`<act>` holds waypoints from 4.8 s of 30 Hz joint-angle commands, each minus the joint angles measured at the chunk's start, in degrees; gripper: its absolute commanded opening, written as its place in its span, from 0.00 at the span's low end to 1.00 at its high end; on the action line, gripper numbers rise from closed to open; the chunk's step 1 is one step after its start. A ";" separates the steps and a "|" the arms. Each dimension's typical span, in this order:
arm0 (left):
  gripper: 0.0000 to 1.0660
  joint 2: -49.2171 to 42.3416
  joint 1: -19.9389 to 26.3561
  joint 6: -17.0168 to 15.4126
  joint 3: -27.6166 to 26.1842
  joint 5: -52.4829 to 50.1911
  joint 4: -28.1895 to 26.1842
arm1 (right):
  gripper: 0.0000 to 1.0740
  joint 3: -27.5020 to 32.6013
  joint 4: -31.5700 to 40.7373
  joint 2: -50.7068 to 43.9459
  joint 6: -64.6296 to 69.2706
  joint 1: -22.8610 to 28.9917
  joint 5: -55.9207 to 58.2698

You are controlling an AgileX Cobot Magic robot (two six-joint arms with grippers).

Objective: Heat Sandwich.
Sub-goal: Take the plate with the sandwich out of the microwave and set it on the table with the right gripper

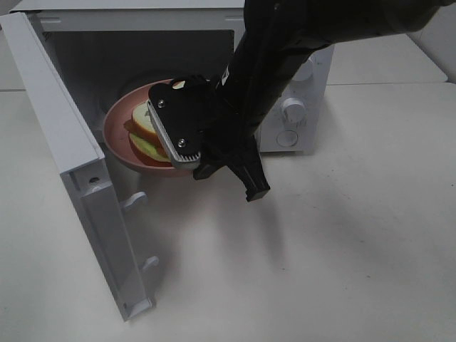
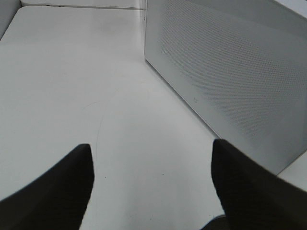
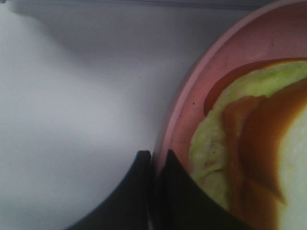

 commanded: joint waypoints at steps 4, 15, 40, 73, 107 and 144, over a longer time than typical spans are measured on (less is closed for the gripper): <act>0.62 -0.34 -0.23 0.06 0.06 -0.74 -0.17 | 0.00 4.30 0.74 -5.27 0.69 1.26 -2.18; 0.62 -0.34 -0.23 0.06 0.06 -0.74 -0.17 | 0.00 12.89 0.17 -11.92 2.35 2.58 -2.35; 0.62 -0.34 -0.23 0.06 0.06 -0.74 -0.17 | 0.00 33.40 -6.02 -34.38 11.63 7.91 -2.12; 0.62 -0.34 -0.23 0.06 0.06 -0.74 -0.17 | 0.00 36.55 -40.68 -40.91 91.62 7.91 2.29; 0.62 -0.34 -0.23 0.06 0.06 -0.74 -0.17 | 0.00 36.50 -33.92 -36.33 101.36 -24.01 -1.60; 0.62 -0.34 -0.23 0.06 0.06 -0.74 -0.17 | 0.57 36.50 -32.60 -10.77 104.05 -32.95 -23.26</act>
